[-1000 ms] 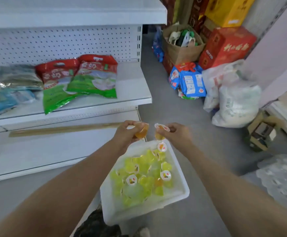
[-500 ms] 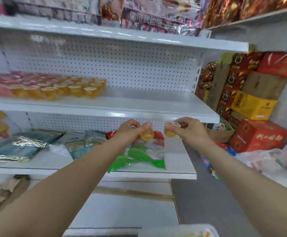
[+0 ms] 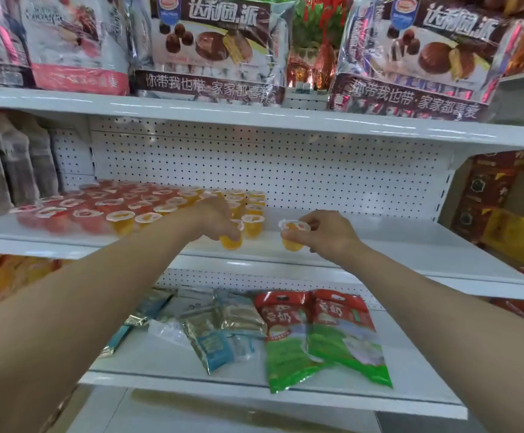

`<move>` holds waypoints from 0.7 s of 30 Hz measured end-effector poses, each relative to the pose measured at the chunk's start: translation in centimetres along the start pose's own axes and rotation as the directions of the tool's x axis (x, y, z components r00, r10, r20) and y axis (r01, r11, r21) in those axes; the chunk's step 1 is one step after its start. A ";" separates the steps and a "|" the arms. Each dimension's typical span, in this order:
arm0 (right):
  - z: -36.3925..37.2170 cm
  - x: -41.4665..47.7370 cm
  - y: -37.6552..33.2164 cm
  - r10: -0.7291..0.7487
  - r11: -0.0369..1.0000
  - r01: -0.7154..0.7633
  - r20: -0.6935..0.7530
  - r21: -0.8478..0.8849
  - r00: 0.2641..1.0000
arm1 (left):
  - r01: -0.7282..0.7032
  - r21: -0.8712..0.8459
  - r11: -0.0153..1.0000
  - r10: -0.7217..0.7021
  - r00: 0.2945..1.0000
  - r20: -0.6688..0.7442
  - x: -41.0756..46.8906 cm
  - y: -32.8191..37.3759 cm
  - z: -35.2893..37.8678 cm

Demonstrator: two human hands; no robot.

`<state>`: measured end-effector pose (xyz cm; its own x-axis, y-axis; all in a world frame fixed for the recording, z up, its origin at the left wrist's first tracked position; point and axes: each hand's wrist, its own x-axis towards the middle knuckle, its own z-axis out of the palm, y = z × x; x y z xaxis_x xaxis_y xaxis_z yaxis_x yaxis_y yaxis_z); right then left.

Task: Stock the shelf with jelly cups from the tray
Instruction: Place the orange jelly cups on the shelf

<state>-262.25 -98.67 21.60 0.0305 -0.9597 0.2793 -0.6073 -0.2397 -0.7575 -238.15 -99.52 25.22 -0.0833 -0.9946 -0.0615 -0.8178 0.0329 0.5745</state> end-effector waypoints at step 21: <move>10.3 7.0 -2.5 0.158 0.987 -0.156 0.048 -0.041 0.986 | -0.118 0.448 0.886 0.097 0.993 0.069 7.9 -3.4 -2.3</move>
<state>-252.35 -106.28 19.36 -0.0282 -0.9914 0.1276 -0.6366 -0.0806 -0.7669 -234.70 -107.70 24.68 -0.2011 -0.9776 -0.0613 -0.9702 0.1902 0.1502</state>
